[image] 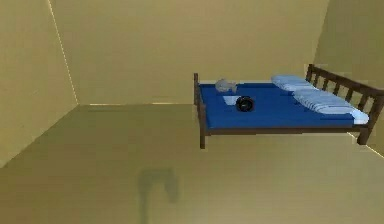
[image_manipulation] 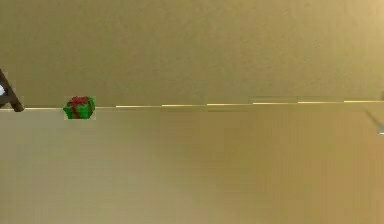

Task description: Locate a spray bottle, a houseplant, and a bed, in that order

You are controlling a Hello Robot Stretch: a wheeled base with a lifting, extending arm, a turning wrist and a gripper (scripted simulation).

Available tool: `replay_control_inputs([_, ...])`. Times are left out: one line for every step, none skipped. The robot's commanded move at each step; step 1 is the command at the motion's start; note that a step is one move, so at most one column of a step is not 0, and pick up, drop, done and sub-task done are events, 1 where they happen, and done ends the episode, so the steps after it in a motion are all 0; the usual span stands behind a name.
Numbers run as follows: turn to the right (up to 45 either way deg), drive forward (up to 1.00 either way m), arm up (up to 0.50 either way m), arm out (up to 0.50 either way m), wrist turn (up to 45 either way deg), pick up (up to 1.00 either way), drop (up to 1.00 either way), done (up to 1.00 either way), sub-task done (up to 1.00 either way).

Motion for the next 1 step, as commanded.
replay_control_inputs([6.0, 0.00, 0.00, 0.00, 0.0, 0.00, 0.00, 0.00, 0.00])
